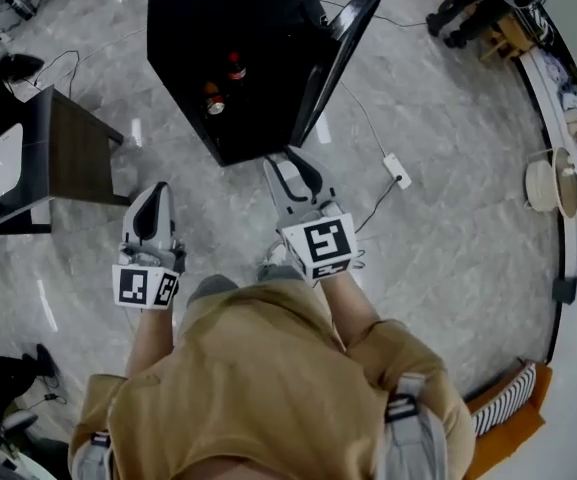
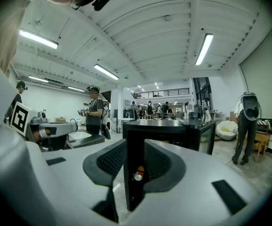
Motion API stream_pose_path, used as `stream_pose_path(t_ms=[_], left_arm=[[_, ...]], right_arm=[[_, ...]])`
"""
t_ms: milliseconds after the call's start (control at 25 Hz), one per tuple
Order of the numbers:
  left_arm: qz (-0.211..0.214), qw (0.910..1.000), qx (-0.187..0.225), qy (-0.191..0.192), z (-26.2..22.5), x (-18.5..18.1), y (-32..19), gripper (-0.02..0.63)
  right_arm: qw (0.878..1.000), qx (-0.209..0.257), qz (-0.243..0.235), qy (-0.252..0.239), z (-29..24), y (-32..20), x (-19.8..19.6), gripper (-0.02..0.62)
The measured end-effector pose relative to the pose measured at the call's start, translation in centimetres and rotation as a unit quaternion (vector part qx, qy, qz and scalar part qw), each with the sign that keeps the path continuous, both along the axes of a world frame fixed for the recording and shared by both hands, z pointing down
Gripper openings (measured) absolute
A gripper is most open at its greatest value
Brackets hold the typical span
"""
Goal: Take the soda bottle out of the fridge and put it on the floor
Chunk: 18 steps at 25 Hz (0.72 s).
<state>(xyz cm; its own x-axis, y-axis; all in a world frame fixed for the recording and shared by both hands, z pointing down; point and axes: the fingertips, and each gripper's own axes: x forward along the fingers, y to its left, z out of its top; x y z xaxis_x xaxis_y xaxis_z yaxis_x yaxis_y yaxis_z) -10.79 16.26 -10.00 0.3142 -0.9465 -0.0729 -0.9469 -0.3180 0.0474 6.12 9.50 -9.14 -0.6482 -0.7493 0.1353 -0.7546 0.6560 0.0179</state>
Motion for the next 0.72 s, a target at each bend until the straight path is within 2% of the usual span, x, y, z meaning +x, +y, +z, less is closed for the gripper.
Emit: stream_pose_path(t_ms=[200,360,560,720], left_arm=[[-0.019,0.9996,-0.013,-0.015,0.6,0.1,-3.0,0.002],[-0.017,0.9996,-0.018,-0.014,1.3,-0.8,-5.8,0.002],[0.012,0.9994,-0.032,0.002,4.4,-2.9,-9.8,0.002],[0.026,0.9989,-0.038,0.003,6.9,-4.7,-13.3,0.002]], right_arm=[[1.000,-0.011,-0.016,-0.002,1.3,-4.3,-0.2,0.100],[0.999,-0.027,-0.018,0.013,2.9,-6.9,-1.6,0.104],[0.998,-0.043,0.002,0.050,6.8,-11.6,-4.6,0.132],[0.997,-0.050,0.035,0.047,9.8,-16.6,-6.2,0.143]])
